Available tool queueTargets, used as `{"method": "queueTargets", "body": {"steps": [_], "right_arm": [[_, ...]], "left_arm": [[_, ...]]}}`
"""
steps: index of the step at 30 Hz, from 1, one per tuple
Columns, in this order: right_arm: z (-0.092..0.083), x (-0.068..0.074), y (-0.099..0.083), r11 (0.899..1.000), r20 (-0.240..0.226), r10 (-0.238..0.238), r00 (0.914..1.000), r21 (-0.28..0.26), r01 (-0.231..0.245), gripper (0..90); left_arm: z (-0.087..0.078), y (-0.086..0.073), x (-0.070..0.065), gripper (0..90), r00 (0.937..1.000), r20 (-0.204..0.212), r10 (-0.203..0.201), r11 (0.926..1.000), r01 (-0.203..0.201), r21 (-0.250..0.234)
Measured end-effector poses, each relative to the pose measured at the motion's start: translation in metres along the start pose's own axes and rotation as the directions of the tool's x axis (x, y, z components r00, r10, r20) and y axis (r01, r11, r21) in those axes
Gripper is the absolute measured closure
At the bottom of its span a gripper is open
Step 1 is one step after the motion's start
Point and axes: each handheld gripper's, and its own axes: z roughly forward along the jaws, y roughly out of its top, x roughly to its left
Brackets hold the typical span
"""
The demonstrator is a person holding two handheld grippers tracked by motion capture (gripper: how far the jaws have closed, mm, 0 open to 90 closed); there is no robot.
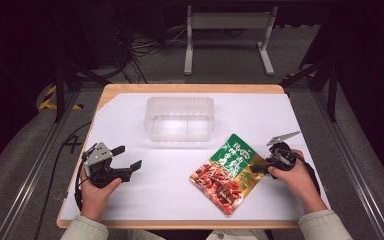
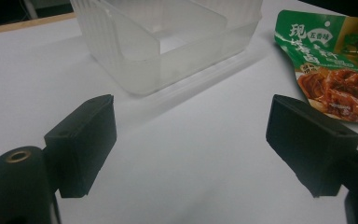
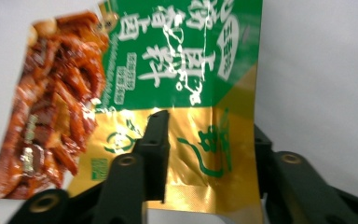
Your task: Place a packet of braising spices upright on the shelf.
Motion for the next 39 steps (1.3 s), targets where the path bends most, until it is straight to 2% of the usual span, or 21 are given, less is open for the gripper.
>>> {"method": "queueTargets", "body": {"steps": [1, 3, 4, 6, 9, 19, 25, 28, 33, 39], "right_arm": [[0.0, 0.0, 0.0, 1.0, 0.0, 0.0, 1.0, 0.0, 0.0, 67.1], [0.002, 0.002, 0.0, 1.0, 0.058, -0.019, 0.9981, 0.02, 0.017, 84.1], [0.002, 0.001, 0.0, 0.999, 0.081, -0.024, 0.9964, 0.028, 0.022, 89.4], [0.001, 0.001, 0.0, 1.0, 0.072, -0.017, 0.9973, 0.021, 0.015, 90.0], [0.0, 0.003, 0.001, 0.999, 0.086, -0.041, 0.9955, 0.021, 0.04, 90.0], [-0.009, 0.006, 0.002, 1.0, 0.076, -0.015, 0.997, -0.006, 0.016, 90.0], [-0.021, 0.01, 0.005, 0.999, 0.051, 0.024, 0.9984, -0.03, -0.022, 90.0], [-0.026, 0.013, 0.006, 0.999, 0.048, 0.027, 0.9985, -0.037, -0.025, 90.0], [-0.038, 0.02, 0.009, 0.997, 0.03, 0.032, 0.9991, -0.064, -0.03, 90.0], [-0.054, 0.032, 0.013, 0.995, 0.012, 0.008, 0.9999, -0.1, -0.007, 90.0]], "left_arm": [[0.0, 0.0, 0.0, 17.0, 1.0, 0.0, 0.0, 1.0, 0.0, 0.0], [0.0, 0.0, 0.0, 16.9, 1.0, 0.0, 0.0, 1.0, 0.0, 0.0], [0.0, 0.0, 0.0, 17.0, 1.0, 0.0, 0.003, 1.0, -0.003, 0.0], [0.0, 0.0, 0.0, 17.0, 1.0, -0.001, 0.003, 1.0, -0.003, -0.002], [-0.001, 0.0, 0.0, 17.0, 1.0, -0.001, 0.002, 1.0, -0.002, -0.001], [-0.001, 0.0, 0.0, 17.1, 1.0, -0.001, -0.006, 1.0, 0.006, -0.004], [-0.001, 0.0, -0.001, 17.2, 1.0, -0.002, -0.008, 0.9999, 0.008, -0.006], [-0.002, 0.0, 0.0, 17.2, 1.0, -0.004, 0.0, 1.0, 0.0, -0.006], [-0.002, 0.0, 0.0, 17.4, 1.0, -0.004, -0.008, 0.9999, 0.008, -0.007], [-0.002, 0.0, 0.0, 17.4, 1.0, -0.007, -0.002, 1.0, 0.002, -0.006]]}}
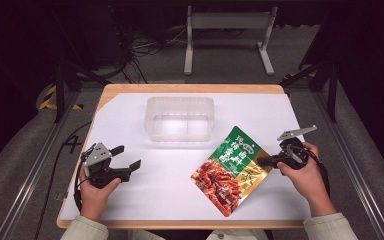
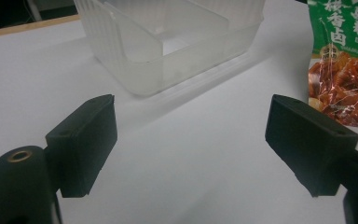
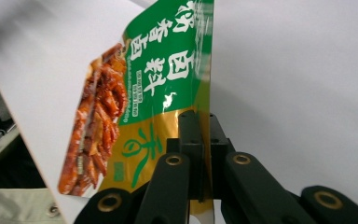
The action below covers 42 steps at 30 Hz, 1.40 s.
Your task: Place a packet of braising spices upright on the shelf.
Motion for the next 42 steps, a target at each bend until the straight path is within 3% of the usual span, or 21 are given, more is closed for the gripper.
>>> {"method": "queueTargets", "body": {"steps": [13, 17, 26, 32, 42], "right_arm": [[-0.032, 0.04, 0.015, 0.994, -0.044, -0.088, 0.9951, -0.074, 0.085, 90.0], [-0.042, 0.056, 0.021, 0.987, -0.056, -0.131, 0.9897, -0.1, 0.125, 90.0], [-0.055, 0.075, 0.033, 0.975, -0.063, -0.185, 0.9807, -0.134, 0.176, 90.0], [-0.059, 0.077, 0.04, 0.972, -0.043, -0.195, 0.9798, -0.139, 0.187, 90.0], [-0.071, 0.065, 0.061, 0.973, -0.015, -0.159, 0.9871, -0.173, 0.154, 90.0]], "left_arm": [[-0.001, -0.002, 0.001, 17.7, 0.9998, -0.01, -0.016, 0.9999, 0.016, 0.0], [-0.002, -0.002, 0.002, 17.7, 0.9998, -0.01, -0.018, 0.9998, 0.018, -0.005], [-0.003, -0.002, 0.002, 17.6, 0.9997, -0.014, -0.021, 0.9998, 0.021, -0.003], [-0.002, -0.002, 0.002, 17.7, 0.9997, -0.017, -0.019, 0.9998, 0.019, -0.001], [-0.003, -0.004, 0.006, 17.7, 0.9992, -0.036, -0.02, 0.9998, 0.021, 0.004]]}}
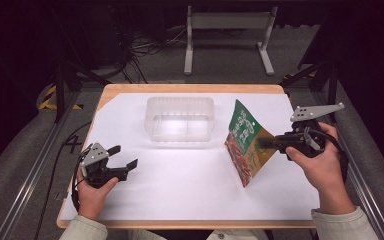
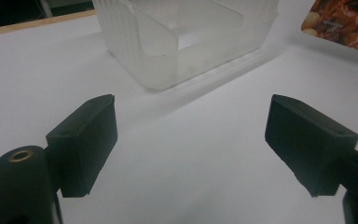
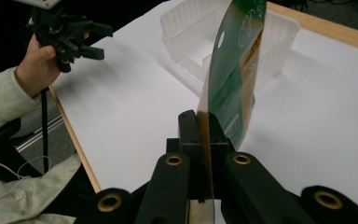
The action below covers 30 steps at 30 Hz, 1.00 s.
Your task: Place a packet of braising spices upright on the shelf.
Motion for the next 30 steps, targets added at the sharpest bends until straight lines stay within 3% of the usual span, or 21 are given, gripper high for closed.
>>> {"method": "queueTargets", "body": {"steps": [10, 18, 30], "right_arm": [[-0.005, -0.007, 0.021, 0.999, -0.024, 0.01, 0.9996, -0.048, -0.012, 90.0], [-0.008, -0.014, 0.034, 0.997, -0.033, -0.005, 0.9994, -0.077, 0.003, 90.0], [-0.005, -0.014, 0.055, 0.994, -0.05, -0.04, 0.9979, -0.103, 0.034, 90.0]], "left_arm": [[-0.001, -0.001, 0.001, 17.3, 0.9999, -0.011, 0.001, 1.0, -0.001, -0.005], [0.0, -0.002, 0.001, 15.3, 0.9994, -0.029, 0.017, 0.9998, -0.017, -0.011], [0.0, -0.003, 0.001, 14.0, 0.9996, -0.019, 0.02, 0.9995, -0.021, -0.025]]}}
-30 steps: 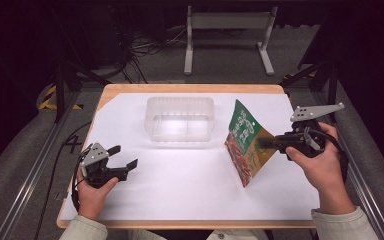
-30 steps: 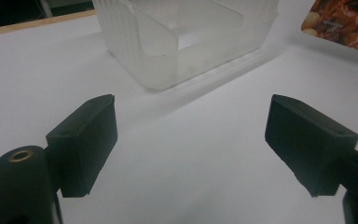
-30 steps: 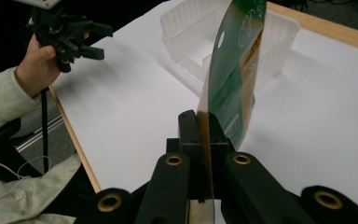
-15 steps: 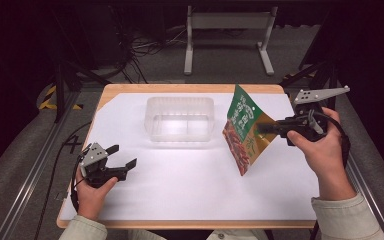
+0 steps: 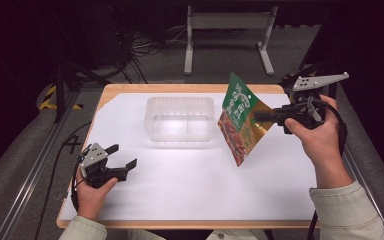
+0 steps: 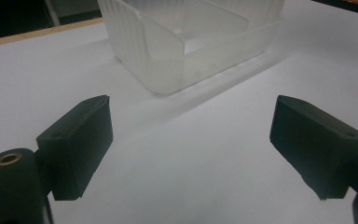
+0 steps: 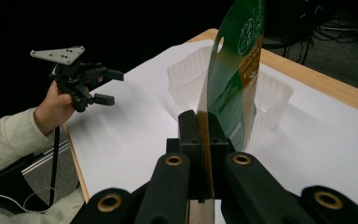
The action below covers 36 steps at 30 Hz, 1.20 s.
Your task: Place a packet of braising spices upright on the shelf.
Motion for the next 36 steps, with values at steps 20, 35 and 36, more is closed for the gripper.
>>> {"method": "queueTargets", "body": {"steps": [20, 35, 36], "right_arm": [[0.035, 0.009, 0.052, 0.998, -0.027, -0.063, 0.9977, -0.025, 0.062, 90.0], [0.07, 0.01, 0.081, 0.994, -0.044, -0.094, 0.9946, -0.053, 0.092, 90.0], [0.073, 0.009, 0.082, 0.994, -0.043, -0.094, 0.9947, -0.054, 0.091, 90.0]], "left_arm": [[-0.002, -0.002, 0.0, 13.8, 0.9999, -0.012, 0.0, 1.0, 0.0, 0.002], [-0.001, -0.002, 0.0, 14.2, 1.0, -0.009, -0.002, 1.0, 0.002, 0.008], [-0.001, -0.002, 0.0, 14.2, 1.0, -0.009, -0.002, 1.0, 0.002, 0.008]]}}
